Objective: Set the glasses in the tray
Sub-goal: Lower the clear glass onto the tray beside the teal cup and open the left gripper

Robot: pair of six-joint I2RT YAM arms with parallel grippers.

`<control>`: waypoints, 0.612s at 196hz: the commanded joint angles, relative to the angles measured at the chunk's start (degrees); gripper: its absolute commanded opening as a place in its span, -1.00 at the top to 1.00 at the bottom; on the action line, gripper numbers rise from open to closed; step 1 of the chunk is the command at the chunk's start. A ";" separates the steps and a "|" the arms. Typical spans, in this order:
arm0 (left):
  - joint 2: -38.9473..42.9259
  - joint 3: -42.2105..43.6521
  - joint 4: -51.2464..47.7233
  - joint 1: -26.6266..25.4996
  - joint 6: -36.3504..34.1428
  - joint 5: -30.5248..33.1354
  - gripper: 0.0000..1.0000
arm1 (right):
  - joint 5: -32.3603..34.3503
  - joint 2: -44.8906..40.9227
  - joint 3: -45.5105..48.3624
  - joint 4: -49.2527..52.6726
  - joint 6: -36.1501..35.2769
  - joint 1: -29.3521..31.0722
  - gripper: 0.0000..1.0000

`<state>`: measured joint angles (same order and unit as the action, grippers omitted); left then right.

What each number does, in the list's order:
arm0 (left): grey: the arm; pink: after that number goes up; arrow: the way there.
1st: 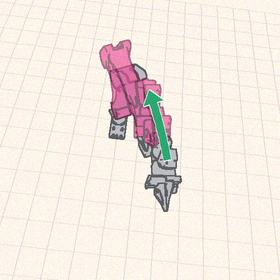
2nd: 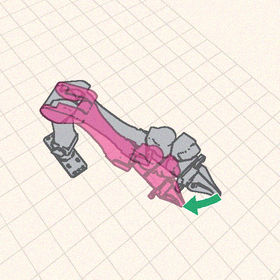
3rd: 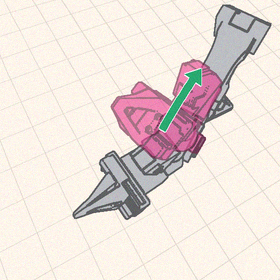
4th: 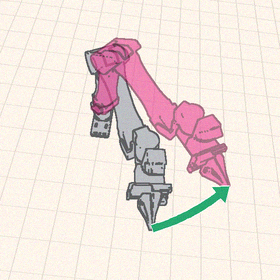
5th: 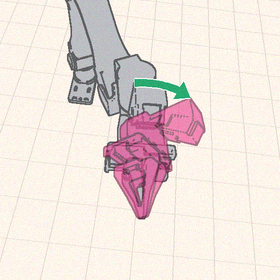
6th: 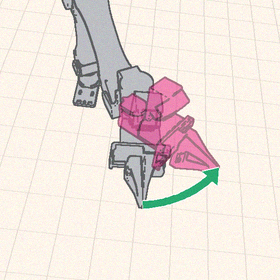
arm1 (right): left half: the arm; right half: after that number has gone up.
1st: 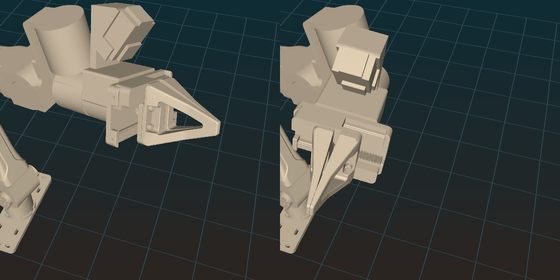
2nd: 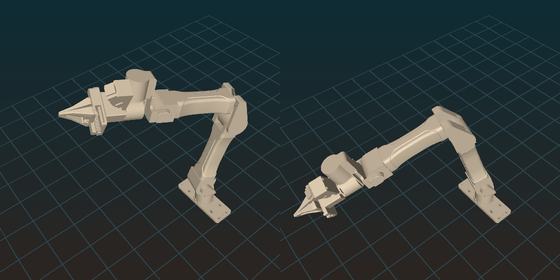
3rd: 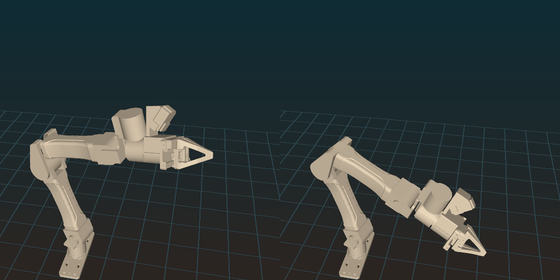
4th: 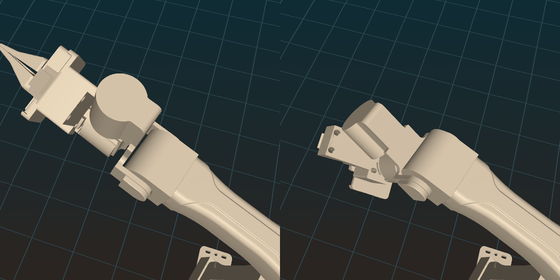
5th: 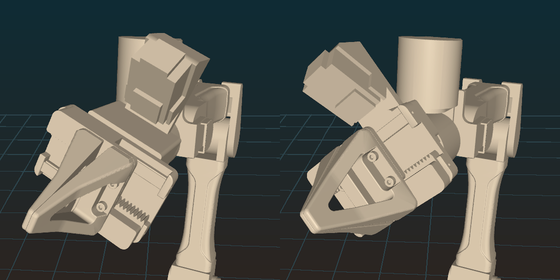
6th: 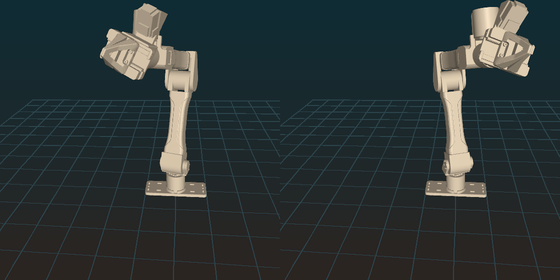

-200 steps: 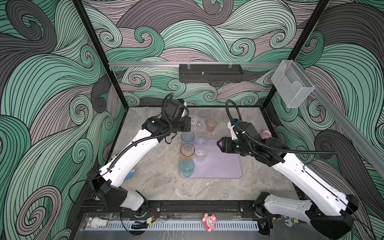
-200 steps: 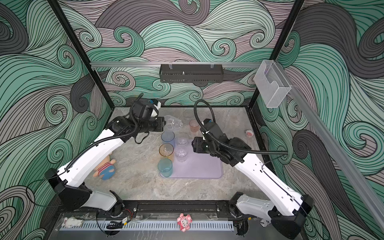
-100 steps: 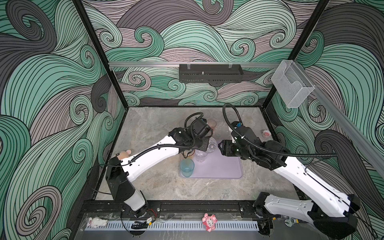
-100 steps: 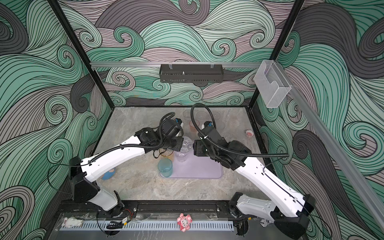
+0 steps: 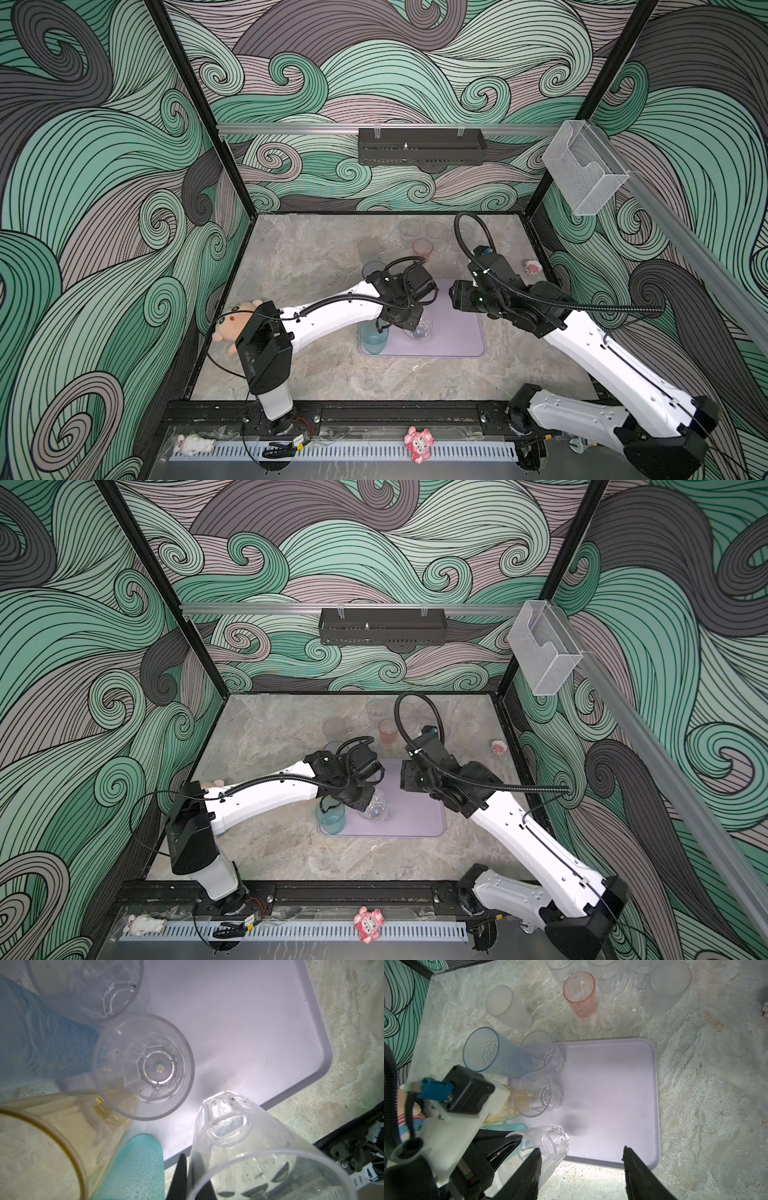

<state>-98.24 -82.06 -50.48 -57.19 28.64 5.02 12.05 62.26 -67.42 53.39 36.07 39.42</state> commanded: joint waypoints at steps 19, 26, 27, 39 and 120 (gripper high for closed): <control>-2.31 0.23 -2.04 -0.78 -2.16 -1.24 1.00 | -2.24 -2.02 3.14 -1.25 -0.57 -2.14 -0.25; -2.73 0.23 -2.31 -0.82 -2.32 -0.94 1.00 | -2.74 -1.93 3.81 -1.58 -0.48 -2.22 -0.25; -2.83 0.23 -2.29 -0.82 -2.39 -0.87 1.00 | -2.78 -1.90 3.84 -1.60 -0.44 -2.27 -0.25; -3.40 0.19 -2.69 -0.76 -2.63 -0.51 1.00 | -3.51 -1.64 4.55 -2.15 -0.34 -2.48 -0.24; -8.47 -1.46 -5.87 -0.68 -5.42 3.00 1.00 | -4.49 -1.42 6.39 -3.24 -0.83 -3.03 -0.24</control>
<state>-105.27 -81.60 -53.25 -57.56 24.84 6.26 8.16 61.04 -62.08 50.92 35.94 36.71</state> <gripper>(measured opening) 0.064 0.620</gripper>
